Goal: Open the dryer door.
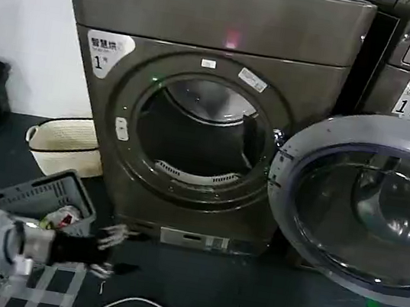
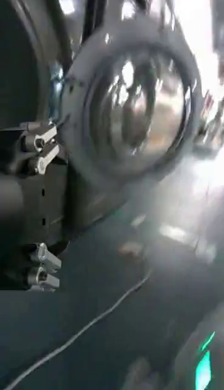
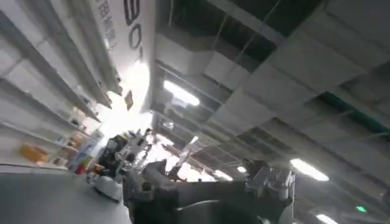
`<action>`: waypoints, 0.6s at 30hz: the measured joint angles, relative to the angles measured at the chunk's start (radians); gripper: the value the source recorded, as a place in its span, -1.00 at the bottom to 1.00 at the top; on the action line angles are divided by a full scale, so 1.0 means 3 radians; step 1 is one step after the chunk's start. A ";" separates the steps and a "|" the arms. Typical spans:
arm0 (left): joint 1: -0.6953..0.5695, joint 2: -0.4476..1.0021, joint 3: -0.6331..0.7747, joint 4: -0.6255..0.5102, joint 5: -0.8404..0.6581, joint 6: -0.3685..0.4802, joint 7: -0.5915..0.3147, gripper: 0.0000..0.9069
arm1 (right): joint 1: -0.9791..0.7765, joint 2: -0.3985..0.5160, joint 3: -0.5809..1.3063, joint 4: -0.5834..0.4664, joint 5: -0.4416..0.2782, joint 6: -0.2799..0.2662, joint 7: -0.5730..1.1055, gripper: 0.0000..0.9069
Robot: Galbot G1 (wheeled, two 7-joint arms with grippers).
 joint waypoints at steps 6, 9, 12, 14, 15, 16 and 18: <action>-0.0039 0.0167 -0.0139 0.0247 0.0907 -0.0189 -0.0004 1.00 | 0.0039 0.0072 -0.0092 0.0082 0.0095 -0.0004 -0.0011 1.00; -0.0062 0.0182 -0.0165 0.0363 0.1352 -0.0190 0.0036 1.00 | 0.0046 0.0110 -0.0141 0.0104 0.0156 0.0040 -0.0033 1.00; -0.0115 0.0160 -0.0174 0.0495 0.1836 -0.0190 0.0058 1.00 | 0.0048 0.0135 -0.0179 0.0130 0.0228 0.0060 -0.0053 1.00; -0.0161 0.0136 -0.0174 0.0594 0.2209 -0.0191 0.0055 1.00 | 0.0057 0.0148 -0.0207 0.0136 0.0282 0.0133 -0.0061 1.00; -0.0181 0.0125 -0.0174 0.0643 0.2387 -0.0191 0.0054 1.00 | 0.0060 0.0153 -0.0217 0.0139 0.0299 0.0157 -0.0068 1.00; -0.0205 0.0108 -0.0175 0.0693 0.2557 -0.0190 0.0050 1.00 | 0.0062 0.0158 -0.0227 0.0144 0.0303 0.0168 -0.0072 1.00; -0.0249 0.0069 -0.0175 0.0782 0.2848 -0.0190 -0.0014 1.00 | 0.0068 0.0168 -0.0242 0.0152 0.0307 0.0196 -0.0076 1.00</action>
